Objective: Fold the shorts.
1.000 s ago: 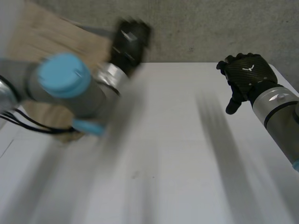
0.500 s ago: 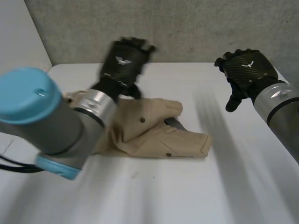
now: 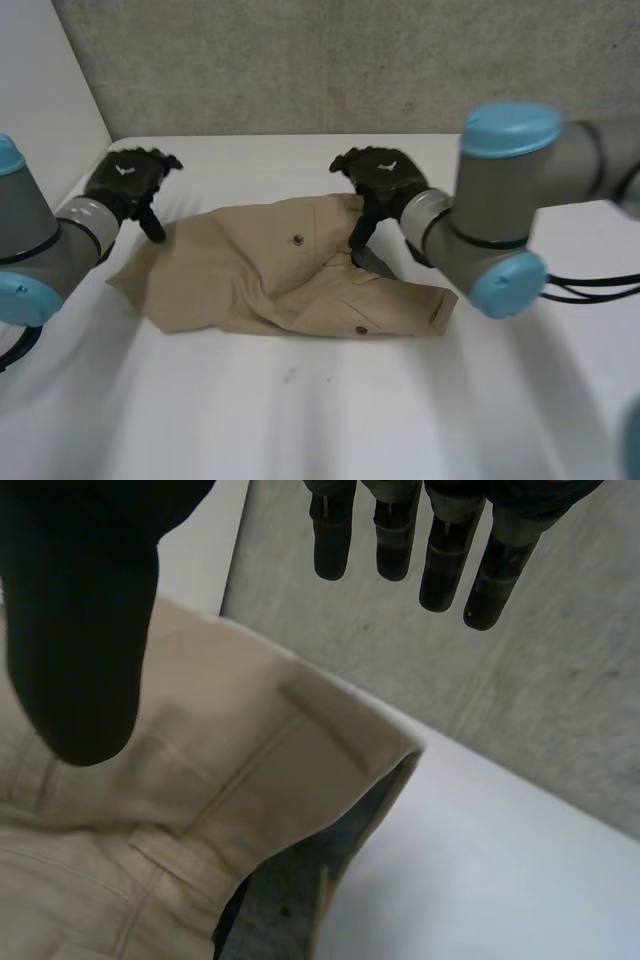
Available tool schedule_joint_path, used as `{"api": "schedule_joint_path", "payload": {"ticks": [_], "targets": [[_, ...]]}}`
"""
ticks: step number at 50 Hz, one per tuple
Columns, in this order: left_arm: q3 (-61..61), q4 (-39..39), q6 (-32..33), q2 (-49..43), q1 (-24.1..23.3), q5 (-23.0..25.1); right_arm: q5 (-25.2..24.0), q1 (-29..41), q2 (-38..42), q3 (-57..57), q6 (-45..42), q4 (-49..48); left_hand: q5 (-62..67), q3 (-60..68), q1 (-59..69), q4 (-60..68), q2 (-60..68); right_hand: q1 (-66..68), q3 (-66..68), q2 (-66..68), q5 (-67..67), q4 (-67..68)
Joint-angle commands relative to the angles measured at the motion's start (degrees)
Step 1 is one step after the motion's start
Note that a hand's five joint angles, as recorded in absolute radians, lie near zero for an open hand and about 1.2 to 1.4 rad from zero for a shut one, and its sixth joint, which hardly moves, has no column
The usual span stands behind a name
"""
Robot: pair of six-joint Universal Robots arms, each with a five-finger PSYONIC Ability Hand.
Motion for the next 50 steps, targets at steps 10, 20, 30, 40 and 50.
{"api": "schedule_joint_path", "payload": {"ticks": [10, 20, 30, 40, 50], "targets": [[18.0, -4.6, 5.8, -13.9, -3.4, 4.4, 1.1, 0.5, 14.2, -28.1, -5.0, -0.6, 64.2, 64.7, 64.3, 64.2, 64.1, 68.4, 67.7, 67.5, 66.8, 66.7], [23.1, 26.6, 4.8, 0.9, -10.6, -13.2, 1.9, 0.5, 1.0, -31.5, -21.6, -21.0, 64.2, 64.7, 64.3, 64.2, 64.1, 68.4, 67.7, 67.5, 66.8, 66.7], [8.1, 35.8, 1.4, 13.1, -11.4, -16.3, 1.4, -0.2, -10.4, -15.7, -23.2, -24.6, 64.2, 64.7, 64.3, 64.2, 64.1, 68.4, 67.7, 67.5, 66.8, 66.7], [-18.0, 32.5, 1.9, 19.1, -11.6, -16.2, 0.3, -2.4, -18.2, 11.1, -23.7, -19.4, 64.2, 64.7, 64.3, 64.2, 64.1, 68.4, 67.7, 67.5, 66.8, 66.7], [-32.9, 21.3, 6.2, 16.8, -17.0, -16.7, 0.1, -3.1, -16.3, 32.4, -31.6, -11.8, 64.2, 64.7, 64.3, 64.2, 64.1, 68.4, 67.7, 67.5, 66.8, 66.7]]}}
